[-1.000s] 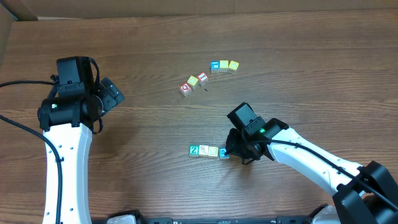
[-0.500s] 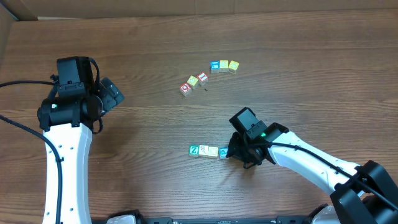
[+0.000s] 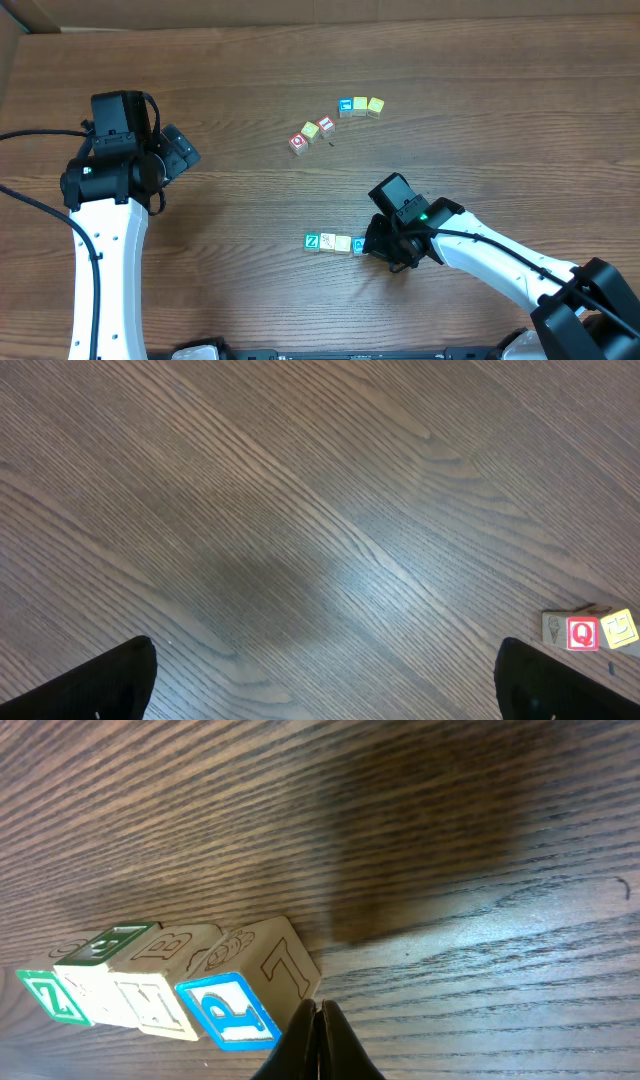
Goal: Flip 4 blocks
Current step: 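Open the right gripper and lift it away from the row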
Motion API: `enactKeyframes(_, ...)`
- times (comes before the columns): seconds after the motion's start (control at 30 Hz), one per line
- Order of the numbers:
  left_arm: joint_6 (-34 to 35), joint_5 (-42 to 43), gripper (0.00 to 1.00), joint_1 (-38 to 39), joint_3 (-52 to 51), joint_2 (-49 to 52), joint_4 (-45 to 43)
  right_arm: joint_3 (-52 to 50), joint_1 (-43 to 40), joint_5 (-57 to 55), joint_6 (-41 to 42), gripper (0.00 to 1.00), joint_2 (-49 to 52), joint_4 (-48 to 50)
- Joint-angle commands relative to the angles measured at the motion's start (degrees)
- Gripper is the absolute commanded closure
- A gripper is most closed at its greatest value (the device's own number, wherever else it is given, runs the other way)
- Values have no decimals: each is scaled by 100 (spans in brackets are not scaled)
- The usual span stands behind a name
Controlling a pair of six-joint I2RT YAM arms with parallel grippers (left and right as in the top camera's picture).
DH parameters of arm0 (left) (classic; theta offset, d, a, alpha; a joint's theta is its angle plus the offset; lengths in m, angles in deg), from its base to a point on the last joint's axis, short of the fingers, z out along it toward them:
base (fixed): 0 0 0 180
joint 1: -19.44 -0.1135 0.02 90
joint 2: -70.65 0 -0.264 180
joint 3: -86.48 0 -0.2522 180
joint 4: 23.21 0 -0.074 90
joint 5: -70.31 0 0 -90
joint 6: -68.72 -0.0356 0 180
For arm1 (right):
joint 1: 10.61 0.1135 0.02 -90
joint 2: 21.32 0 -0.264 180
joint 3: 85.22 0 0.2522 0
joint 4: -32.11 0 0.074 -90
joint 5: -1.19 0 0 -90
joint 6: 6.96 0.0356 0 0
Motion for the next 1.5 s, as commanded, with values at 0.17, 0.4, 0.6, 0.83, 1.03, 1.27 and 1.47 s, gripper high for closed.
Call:
enactKeyframes(0.17, 35, -74, 0, -15, 72, 46, -4, -31, 0, 192, 175, 95, -127, 125)
enactKeyframes(0.4, 35, -74, 0, -15, 72, 46, -4, -31, 0, 197, 186, 94, -127, 173)
enactKeyframes(0.6, 35, -74, 0, -15, 74, 46, -4, -31, 0, 195, 179, 93, -127, 337)
enactKeyframes(0.83, 35, -74, 0, -15, 72, 46, -4, -31, 0, 192, -197, 92, -127, 424)
enactKeyframes(1.03, 35, -74, 0, -15, 72, 46, -4, -31, 0, 146, -496, 89, -127, 461)
enactKeyframes(1.27, 35, -74, 0, -15, 72, 46, -4, -31, -2, 83, -498, 87, -127, 588)
enactKeyframes(1.47, 35, -74, 0, -13, 72, 46, -4, 39, -31, 87, -981, 87, -129, 579)
